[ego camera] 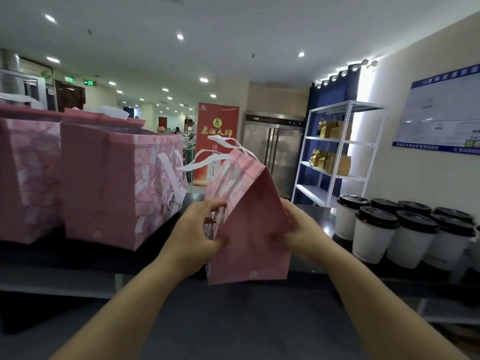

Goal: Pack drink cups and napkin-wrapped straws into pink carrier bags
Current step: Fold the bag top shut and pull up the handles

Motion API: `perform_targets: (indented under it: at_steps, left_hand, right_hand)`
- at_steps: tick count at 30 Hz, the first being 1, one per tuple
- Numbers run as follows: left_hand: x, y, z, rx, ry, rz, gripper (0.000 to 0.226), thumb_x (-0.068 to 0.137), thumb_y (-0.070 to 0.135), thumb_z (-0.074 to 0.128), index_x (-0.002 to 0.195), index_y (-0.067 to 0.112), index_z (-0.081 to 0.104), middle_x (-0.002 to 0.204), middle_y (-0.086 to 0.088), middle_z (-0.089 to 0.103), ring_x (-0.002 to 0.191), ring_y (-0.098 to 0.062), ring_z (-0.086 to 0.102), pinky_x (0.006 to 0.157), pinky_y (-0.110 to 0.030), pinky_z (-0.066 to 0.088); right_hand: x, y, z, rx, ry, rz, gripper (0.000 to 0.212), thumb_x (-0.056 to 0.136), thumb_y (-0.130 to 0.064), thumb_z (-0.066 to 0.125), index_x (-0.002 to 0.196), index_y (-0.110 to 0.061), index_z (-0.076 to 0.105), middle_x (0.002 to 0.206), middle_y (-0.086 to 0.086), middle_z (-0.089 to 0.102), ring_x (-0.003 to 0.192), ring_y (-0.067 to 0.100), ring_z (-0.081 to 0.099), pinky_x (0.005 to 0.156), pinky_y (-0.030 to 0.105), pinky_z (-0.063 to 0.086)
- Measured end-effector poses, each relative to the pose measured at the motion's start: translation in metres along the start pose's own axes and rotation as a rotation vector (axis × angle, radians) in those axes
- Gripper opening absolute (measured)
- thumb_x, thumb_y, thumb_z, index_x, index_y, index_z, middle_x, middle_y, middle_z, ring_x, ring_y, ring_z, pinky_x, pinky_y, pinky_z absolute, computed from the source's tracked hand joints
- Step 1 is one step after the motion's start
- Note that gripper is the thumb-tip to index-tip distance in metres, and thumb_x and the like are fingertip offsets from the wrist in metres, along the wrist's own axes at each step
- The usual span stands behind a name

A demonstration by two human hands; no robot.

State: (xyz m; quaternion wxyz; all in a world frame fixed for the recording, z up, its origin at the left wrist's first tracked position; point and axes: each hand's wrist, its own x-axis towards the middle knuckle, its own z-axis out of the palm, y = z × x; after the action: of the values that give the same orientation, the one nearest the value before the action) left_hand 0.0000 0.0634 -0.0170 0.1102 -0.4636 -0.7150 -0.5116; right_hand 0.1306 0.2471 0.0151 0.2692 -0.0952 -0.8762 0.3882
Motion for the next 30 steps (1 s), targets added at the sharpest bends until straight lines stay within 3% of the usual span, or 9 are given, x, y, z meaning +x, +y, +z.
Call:
perform_targets:
  at_steps: [6,10,14,17,21,23,26,30]
  left_hand:
    - [0.010,-0.015,-0.003,0.106,0.118,-0.007,0.045,0.075,0.015,0.075,0.114,0.027,0.057,0.100,0.010,0.058,0.085,0.000,0.057,0.069,-0.013,0.045]
    - [0.020,-0.023,-0.007,0.189,0.137,-0.064,0.043,0.079,0.011,0.069,0.118,0.022,0.058,0.105,0.006,0.064,0.090,-0.006,0.058,0.079,-0.021,0.047]
    - [0.025,-0.022,-0.014,0.169,0.080,-0.113,0.055,0.081,0.004,0.062,0.132,0.022,0.051,0.111,0.009,0.062,0.098,-0.005,0.056,0.088,-0.022,0.046]
    - [0.020,-0.017,-0.018,0.166,0.100,-0.118,0.056,0.082,0.008,0.066,0.134,0.022,0.049,0.113,0.009,0.059,0.100,-0.003,0.054,0.088,-0.020,0.045]
    - [0.008,-0.010,-0.026,0.199,0.151,-0.138,0.041,0.080,0.025,0.072,0.119,0.023,0.057,0.108,0.010,0.058,0.094,-0.006,0.057,0.073,-0.011,0.041]
    - [0.000,-0.007,-0.033,0.206,0.176,-0.142,0.031,0.079,0.027,0.072,0.107,0.024,0.061,0.100,0.010,0.061,0.087,-0.004,0.059,0.069,-0.009,0.042]
    - [-0.015,-0.002,-0.047,0.228,0.205,-0.174,0.017,0.078,0.030,0.073,0.092,0.029,0.063,0.086,0.013,0.064,0.076,0.000,0.061,0.062,-0.007,0.044]
    - [-0.038,-0.005,-0.070,0.244,0.226,-0.250,0.007,0.079,0.030,0.072,0.081,0.029,0.065,0.073,0.013,0.067,0.071,0.003,0.060,0.059,-0.009,0.045]
  right_hand:
    - [0.012,0.008,0.022,-0.068,0.076,0.069,0.043,0.079,-0.018,0.072,0.114,-0.025,0.049,0.103,-0.011,0.059,0.093,0.012,0.062,0.080,0.041,0.057]
    - [0.022,0.004,0.038,-0.090,0.035,0.087,0.051,0.083,-0.017,0.066,0.129,-0.025,0.043,0.116,-0.007,0.058,0.100,0.013,0.060,0.081,0.034,0.056]
    - [0.034,0.004,0.044,-0.107,0.025,0.088,0.053,0.084,-0.018,0.068,0.130,-0.020,0.044,0.118,-0.004,0.058,0.102,0.014,0.059,0.078,0.024,0.051]
    - [0.038,0.006,0.045,-0.148,0.159,0.066,0.062,0.081,-0.030,0.072,0.135,-0.017,0.045,0.125,-0.001,0.054,0.113,0.018,0.054,0.092,0.036,0.050]
    - [0.032,-0.014,0.039,-0.117,0.412,-0.121,0.040,0.082,-0.026,0.072,0.116,-0.015,0.055,0.112,-0.003,0.057,0.100,0.012,0.054,0.078,0.019,0.046]
    - [0.027,-0.028,0.038,-0.067,0.468,-0.250,0.023,0.083,-0.021,0.071,0.101,-0.018,0.058,0.099,-0.005,0.061,0.088,0.009,0.059,0.072,0.021,0.051]
    - [0.020,-0.047,0.045,0.049,0.392,-0.362,0.015,0.083,-0.014,0.071,0.087,-0.021,0.058,0.084,-0.010,0.062,0.076,0.007,0.062,0.068,0.022,0.054]
    - [0.014,-0.066,0.068,0.061,0.132,-0.425,0.008,0.084,-0.016,0.070,0.082,-0.020,0.064,0.076,-0.011,0.064,0.073,0.005,0.060,0.066,0.018,0.051]
